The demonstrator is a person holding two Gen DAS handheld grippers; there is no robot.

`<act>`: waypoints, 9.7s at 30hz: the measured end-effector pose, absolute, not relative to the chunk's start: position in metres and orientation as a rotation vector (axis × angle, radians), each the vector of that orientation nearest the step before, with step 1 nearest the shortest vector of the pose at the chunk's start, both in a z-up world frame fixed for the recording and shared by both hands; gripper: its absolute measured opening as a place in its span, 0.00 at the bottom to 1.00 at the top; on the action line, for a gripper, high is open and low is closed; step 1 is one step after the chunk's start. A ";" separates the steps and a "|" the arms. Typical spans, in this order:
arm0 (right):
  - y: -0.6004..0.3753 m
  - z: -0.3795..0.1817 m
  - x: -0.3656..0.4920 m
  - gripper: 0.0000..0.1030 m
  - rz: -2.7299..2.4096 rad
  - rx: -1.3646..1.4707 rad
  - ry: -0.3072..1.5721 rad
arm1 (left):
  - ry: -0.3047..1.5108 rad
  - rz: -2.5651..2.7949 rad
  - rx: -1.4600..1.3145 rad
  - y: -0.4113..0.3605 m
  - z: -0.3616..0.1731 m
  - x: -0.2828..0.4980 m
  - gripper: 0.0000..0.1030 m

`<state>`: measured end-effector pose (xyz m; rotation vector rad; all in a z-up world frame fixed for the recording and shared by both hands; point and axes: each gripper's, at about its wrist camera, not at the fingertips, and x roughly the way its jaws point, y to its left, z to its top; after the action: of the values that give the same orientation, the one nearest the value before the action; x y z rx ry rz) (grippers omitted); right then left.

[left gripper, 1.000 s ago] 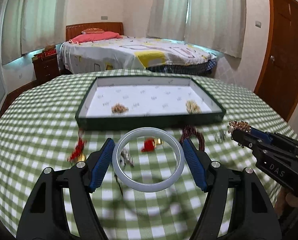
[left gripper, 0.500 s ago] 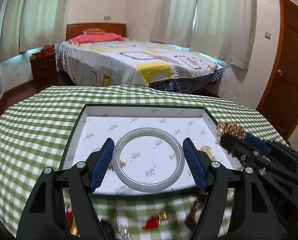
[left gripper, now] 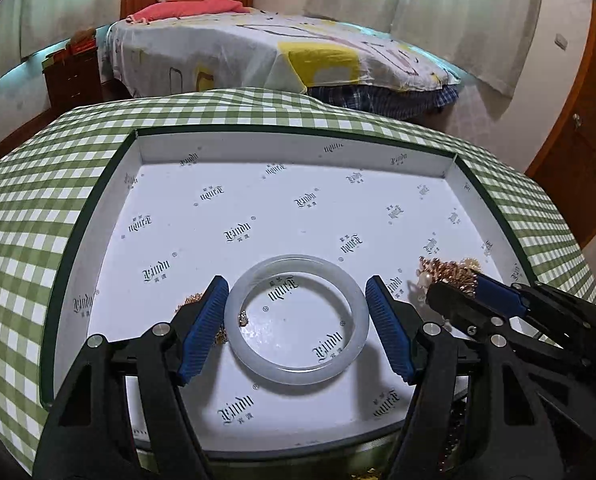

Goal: Organize jewelry
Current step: 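Carry the brooch and bangle into the box and open both grippers, then withdraw both grippers from the box back over the table, then grasp the red tassel charm with the left gripper while the right gripper grasps the dark red bead bracelet, then carry the tassel and bead bracelet into the box and open both grippers, then withdraw both open grippers from the box back over the table, then grasp the black beaded charm with the left gripper while the right gripper grasps the red coral charm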

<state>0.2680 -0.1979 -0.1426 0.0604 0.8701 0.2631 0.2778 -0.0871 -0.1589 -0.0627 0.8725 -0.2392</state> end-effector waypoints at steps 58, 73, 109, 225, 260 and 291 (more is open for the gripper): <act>-0.196 -0.106 0.117 0.51 0.185 0.047 0.699 | 0.581 0.002 -0.057 0.012 -0.109 0.097 0.75; -0.197 -0.128 0.107 0.51 0.188 0.049 0.741 | 0.711 0.055 -0.067 0.024 -0.146 0.103 0.74; -0.175 -0.143 0.159 0.66 0.197 0.028 0.871 | 0.799 -0.009 -0.068 0.021 -0.159 0.142 0.11; -0.229 -0.128 0.309 0.52 0.165 0.036 0.857 | 0.929 -0.144 -0.030 -0.061 -0.150 0.361 0.51; -0.210 -0.081 0.213 0.63 0.130 0.020 0.693 | 0.633 -0.110 -0.014 -0.019 -0.079 0.211 0.67; -0.203 -0.121 0.129 0.63 0.149 0.035 0.754 | 0.762 -0.078 0.014 -0.026 -0.149 0.118 0.56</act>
<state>0.1294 -0.2026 -0.1211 0.0347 0.7537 0.1494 0.1178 -0.0260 -0.1492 0.0144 0.7622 -0.0780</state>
